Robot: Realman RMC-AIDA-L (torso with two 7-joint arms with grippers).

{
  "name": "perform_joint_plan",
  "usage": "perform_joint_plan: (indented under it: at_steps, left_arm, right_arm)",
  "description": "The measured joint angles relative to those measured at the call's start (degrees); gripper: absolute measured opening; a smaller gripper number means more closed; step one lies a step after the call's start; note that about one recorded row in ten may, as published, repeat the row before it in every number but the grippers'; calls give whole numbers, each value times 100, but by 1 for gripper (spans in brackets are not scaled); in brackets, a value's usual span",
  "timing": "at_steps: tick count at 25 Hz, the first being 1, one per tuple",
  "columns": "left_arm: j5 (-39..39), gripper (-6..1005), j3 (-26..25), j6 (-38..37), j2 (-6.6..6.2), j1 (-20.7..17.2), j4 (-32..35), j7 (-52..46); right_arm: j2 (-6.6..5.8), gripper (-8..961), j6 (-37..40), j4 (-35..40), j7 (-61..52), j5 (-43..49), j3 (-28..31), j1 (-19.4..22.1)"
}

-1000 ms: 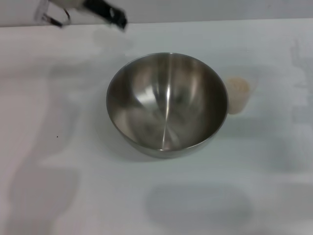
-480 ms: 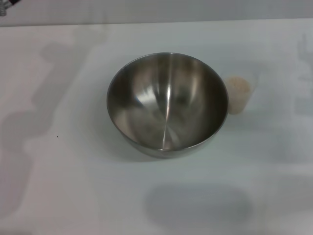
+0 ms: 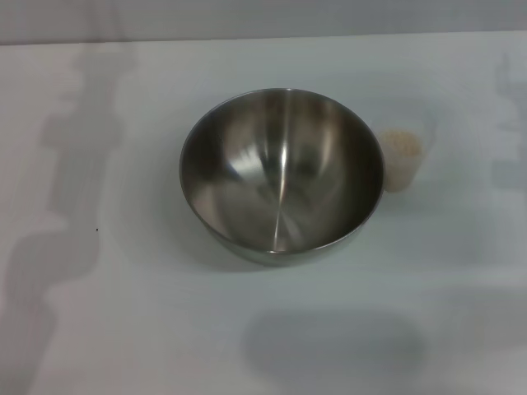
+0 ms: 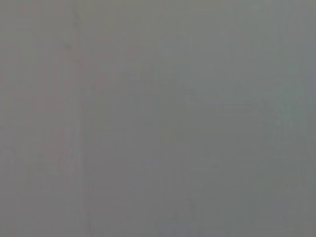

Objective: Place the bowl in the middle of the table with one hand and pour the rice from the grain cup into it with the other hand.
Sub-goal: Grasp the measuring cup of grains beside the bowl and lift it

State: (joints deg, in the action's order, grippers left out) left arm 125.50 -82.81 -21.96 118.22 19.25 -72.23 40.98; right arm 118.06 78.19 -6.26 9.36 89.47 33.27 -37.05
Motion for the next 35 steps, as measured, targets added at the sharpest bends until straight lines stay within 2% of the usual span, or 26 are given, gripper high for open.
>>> perform_joint_plan:
  at_steps: [2, 3, 5, 6, 7, 8, 9, 10, 12, 13, 14, 15, 18, 27, 31, 32, 35]
  left_arm:
    - [481, 327, 164, -761, 0, 21, 400, -620]
    - [481, 327, 164, -761, 0, 21, 400, -620]
    - [993, 328, 218, -1230, -2, 65, 731, -1254]
    - [1301, 328, 223, -1464, -3, 93, 934, -1647]
    - [1912, 328, 192, -1881, -9, 150, 1312, -2479]
    - [1912, 328, 192, -1881, -9, 150, 1312, -2479]
    - [2466, 328, 108, -2211, -18, 216, 1657, -3327]
    - [2466, 328, 108, -2211, -18, 216, 1657, -3327]
    - [3121, 328, -140, -2371, -25, 287, 2031, -4282]
    - [3121, 328, -140, -2371, -25, 287, 2031, -4282]
    - [3577, 328, -338, -2450, -28, 315, 2253, -4913]
    - [3577, 328, -338, -2450, -28, 315, 2253, -4913]
    - [3966, 328, -497, -2700, -74, 342, 2663, -5716]
    - [3986, 328, -521, -2800, -55, 295, 3056, -5804]
    - [3994, 328, -524, -2805, -60, 334, 3185, -5807]
    - [3994, 328, -524, -2805, -60, 334, 3185, -5807]
    - [3996, 328, -526, -2808, -77, 356, 3254, -5813]
  right_arm:
    - [8, 587, 24, -9, 7, 1, -4, 14]
    - [8, 587, 24, -9, 7, 1, -4, 14]
    - [16, 587, 41, -16, 7, 1, -4, 31]
    - [19, 587, 48, -22, 7, 0, -3, 40]
    - [25, 587, 56, -35, 7, 0, -9, 53]
    - [25, 587, 56, -35, 7, 0, -9, 53]
    - [43, 587, 58, -39, 8, 1, -30, 62]
    - [43, 587, 58, -39, 8, 1, -30, 62]
    - [66, 587, 59, -51, 21, 1, -55, 77]
    - [66, 587, 59, -51, 21, 1, -55, 77]
    - [70, 587, 60, -95, 20, 1, -63, 108]
    - [70, 587, 60, -95, 20, 1, -63, 108]
    - [85, 587, 111, -240, 32, 10, -86, 207]
    - [115, 587, 341, -701, 171, 16, -310, 625]
    - [127, 586, 373, -1335, 844, 18, -445, 1054]
    - [127, 586, 373, -1335, 844, 18, -445, 1054]
    - [128, 586, 557, -1811, 997, 18, -877, 1492]
